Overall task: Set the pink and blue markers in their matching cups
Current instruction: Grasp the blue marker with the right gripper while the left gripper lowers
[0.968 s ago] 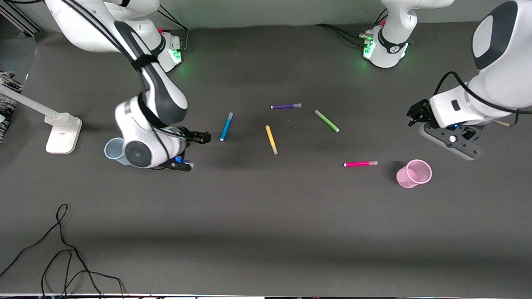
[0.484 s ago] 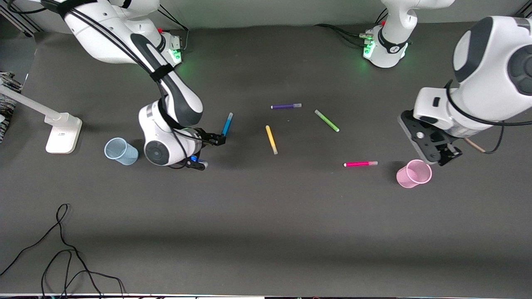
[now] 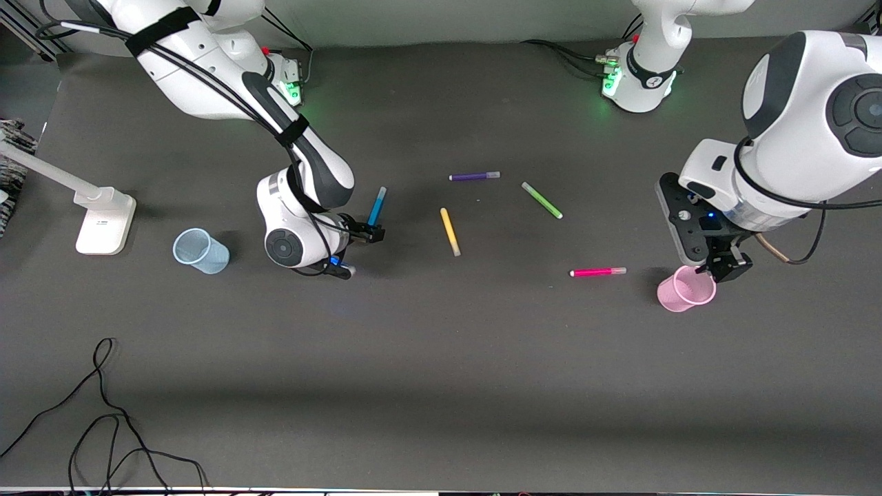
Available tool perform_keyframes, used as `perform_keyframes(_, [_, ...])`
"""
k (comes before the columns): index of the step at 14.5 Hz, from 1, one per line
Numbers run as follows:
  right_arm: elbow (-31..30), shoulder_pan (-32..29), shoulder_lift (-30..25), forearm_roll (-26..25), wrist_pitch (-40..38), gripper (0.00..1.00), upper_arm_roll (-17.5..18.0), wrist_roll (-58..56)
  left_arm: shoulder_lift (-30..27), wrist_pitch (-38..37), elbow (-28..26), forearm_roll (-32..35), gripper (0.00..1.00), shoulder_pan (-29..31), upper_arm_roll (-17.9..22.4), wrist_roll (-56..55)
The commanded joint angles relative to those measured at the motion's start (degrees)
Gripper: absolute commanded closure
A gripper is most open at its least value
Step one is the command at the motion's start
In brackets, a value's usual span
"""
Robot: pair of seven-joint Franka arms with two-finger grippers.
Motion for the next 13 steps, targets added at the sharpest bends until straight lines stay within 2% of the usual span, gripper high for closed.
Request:
perform_keyframes(1, [-1.15, 0.88, 0.01, 1.16, 2.89, 0.05, -0.06, 1.0, 2.1, -0.17, 1.68, 0.3, 0.0, 0.76, 0.36, 2.08])
perform_keyframes(3, [-1.5, 1.06, 0.72, 1.16, 4.65, 0.09, -0.06, 1.0, 3.16, 0.0, 1.68, -0.23, 0.0, 0.94, 0.36, 7.24])
perform_keyframes(5, [-2.03, 1.32, 0.72, 1.16, 5.18, 0.2, -0.06, 0.91, 5.17, -0.17, 3.69, -1.02, 0.0, 0.94, 0.36, 12.18])
perform_keyframes(7, [-2.2, 1.41, 1.07, 1.16, 6.32, 0.31, -0.06, 0.91, 5.36, 0.0, 4.05, -1.02, 0.0, 0.85, 0.36, 12.19])
perform_keyframes(9, [-2.29, 2.02, 1.16, 1.16, 6.94, 0.47, -0.06, 0.91, 6.06, -0.08, 4.75, -1.2, 0.01, 0.94, 0.36, 12.37])
perform_keyframes(11, [-2.38, 2.02, 1.16, 1.16, 7.12, 0.69, -0.06, 0.91, 7.37, 1.14, 4.67, -0.32, 0.03, 0.59, 0.28, 12.72])
perform_keyframes(13, [-2.38, 1.94, 1.16, 1.16, 7.12, 0.88, -0.06, 0.91, 10.18, 10.16, 3.62, 0.47, 0.05, -0.29, 0.19, 12.64])
